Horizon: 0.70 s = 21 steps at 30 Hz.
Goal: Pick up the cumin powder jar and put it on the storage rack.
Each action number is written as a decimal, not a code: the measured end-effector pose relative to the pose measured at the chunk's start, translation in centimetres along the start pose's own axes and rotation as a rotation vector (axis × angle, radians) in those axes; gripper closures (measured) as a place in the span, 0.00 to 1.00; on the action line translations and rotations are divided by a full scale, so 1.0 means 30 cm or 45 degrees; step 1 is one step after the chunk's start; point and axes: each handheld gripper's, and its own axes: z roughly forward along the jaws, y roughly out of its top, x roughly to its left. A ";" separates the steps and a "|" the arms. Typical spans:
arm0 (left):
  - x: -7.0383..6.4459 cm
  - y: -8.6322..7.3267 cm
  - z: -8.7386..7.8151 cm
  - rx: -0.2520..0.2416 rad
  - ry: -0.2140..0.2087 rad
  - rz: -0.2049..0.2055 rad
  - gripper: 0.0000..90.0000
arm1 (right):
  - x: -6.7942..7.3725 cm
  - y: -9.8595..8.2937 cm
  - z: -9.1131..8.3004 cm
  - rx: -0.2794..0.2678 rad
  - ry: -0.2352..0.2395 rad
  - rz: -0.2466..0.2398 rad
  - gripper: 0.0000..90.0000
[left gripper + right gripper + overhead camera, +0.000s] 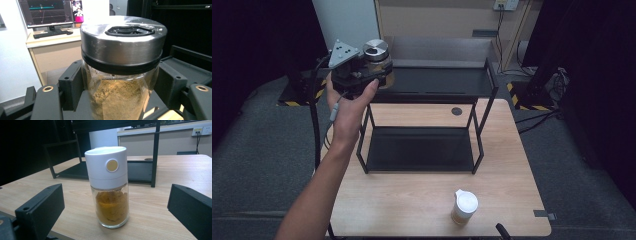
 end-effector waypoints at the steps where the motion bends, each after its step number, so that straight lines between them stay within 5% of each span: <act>1: -0.001 -0.003 0.009 0.000 0.008 -0.007 0.34 | -0.001 0.000 0.000 0.000 0.000 -0.001 0.01; 21: 0.032 -0.036 0.145 0.065 0.055 -0.031 0.34 | -0.026 -0.013 0.007 0.011 -0.024 0.020 0.01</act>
